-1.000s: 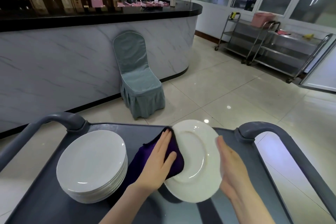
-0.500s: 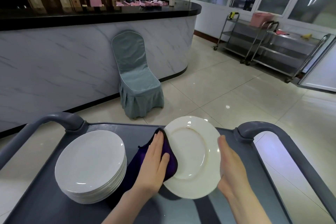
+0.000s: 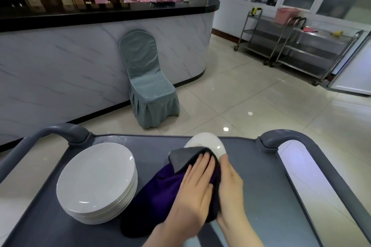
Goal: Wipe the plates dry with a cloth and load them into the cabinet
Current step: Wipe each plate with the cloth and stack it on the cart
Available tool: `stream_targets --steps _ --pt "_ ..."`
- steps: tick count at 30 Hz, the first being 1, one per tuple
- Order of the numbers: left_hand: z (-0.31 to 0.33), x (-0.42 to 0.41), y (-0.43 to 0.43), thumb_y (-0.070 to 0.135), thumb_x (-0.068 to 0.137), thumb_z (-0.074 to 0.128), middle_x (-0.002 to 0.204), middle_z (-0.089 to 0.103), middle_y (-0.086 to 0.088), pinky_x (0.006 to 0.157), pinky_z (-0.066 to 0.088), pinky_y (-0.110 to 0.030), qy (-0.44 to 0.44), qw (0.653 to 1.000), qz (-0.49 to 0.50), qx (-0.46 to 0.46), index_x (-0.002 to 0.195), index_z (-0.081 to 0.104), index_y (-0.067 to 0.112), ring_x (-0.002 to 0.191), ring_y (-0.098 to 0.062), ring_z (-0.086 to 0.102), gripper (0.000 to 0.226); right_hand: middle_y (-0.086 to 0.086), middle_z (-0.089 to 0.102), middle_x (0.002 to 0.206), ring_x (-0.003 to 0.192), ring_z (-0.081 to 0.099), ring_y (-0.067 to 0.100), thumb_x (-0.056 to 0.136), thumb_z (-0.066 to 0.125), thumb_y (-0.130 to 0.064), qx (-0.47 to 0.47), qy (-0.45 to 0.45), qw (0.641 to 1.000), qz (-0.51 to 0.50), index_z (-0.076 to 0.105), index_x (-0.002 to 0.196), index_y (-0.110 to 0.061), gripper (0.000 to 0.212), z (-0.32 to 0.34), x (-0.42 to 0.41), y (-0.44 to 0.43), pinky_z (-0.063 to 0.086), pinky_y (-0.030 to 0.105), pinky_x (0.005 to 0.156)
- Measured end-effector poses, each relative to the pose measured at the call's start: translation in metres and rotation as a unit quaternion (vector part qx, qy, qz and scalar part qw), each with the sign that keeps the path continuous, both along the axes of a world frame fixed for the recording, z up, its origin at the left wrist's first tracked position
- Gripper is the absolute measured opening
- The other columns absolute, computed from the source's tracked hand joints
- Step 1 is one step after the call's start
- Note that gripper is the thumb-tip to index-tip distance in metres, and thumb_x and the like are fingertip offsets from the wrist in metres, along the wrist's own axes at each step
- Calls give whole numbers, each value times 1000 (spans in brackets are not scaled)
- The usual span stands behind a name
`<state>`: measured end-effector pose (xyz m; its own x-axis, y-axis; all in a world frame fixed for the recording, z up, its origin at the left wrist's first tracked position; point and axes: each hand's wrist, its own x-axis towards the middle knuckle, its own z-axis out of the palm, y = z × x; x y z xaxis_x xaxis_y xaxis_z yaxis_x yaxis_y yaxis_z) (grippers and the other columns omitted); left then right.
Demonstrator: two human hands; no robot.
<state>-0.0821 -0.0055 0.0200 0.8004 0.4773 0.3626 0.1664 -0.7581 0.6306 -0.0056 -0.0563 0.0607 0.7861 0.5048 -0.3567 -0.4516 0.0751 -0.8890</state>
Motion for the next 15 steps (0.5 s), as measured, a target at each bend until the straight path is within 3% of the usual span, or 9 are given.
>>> stream_targets --steps 2,4,8,10,15 --pt "7 4 11 19 100 24 161 6 12 122 -2 -24 -14 1000 -18 -18 151 10 23 150 1 -2 53 4 79 98 94 75 16 101 53 -34 11 -2 1000 22 81 91 -27 30 3 -5 -1 53 31 82" --pt "2 3 12 16 100 29 162 7 15 122 -1 -27 -19 999 -25 -17 151 10 27 150 0 -3 56 7 79 97 94 75 19 100 55 -34 2 -1 1000 19 82 89 -22 32 6 -2 0 54 34 82" --pt "-20 -6 -11 16 84 44 153 35 -1 115 28 -37 -16 999 -18 44 149 36 16 146 -17 27 65 6 79 92 92 75 21 100 55 -35 -30 -20 999 -13 77 95 -12 33 13 15 2 56 35 83" --pt "-26 -5 -14 16 81 45 150 40 -1 112 31 -37 -18 999 -17 45 148 33 17 144 -17 30 67 4 79 94 91 75 17 100 56 -35 -32 -22 999 -5 76 97 -13 31 14 15 1 55 33 81" --pt "-10 14 10 22 97 30 162 17 13 121 0 -25 -4 1000 -15 11 153 18 27 151 -5 3 57 6 79 98 92 75 17 100 55 -35 -14 2 999 30 79 96 -16 31 5 5 -8 56 32 80"
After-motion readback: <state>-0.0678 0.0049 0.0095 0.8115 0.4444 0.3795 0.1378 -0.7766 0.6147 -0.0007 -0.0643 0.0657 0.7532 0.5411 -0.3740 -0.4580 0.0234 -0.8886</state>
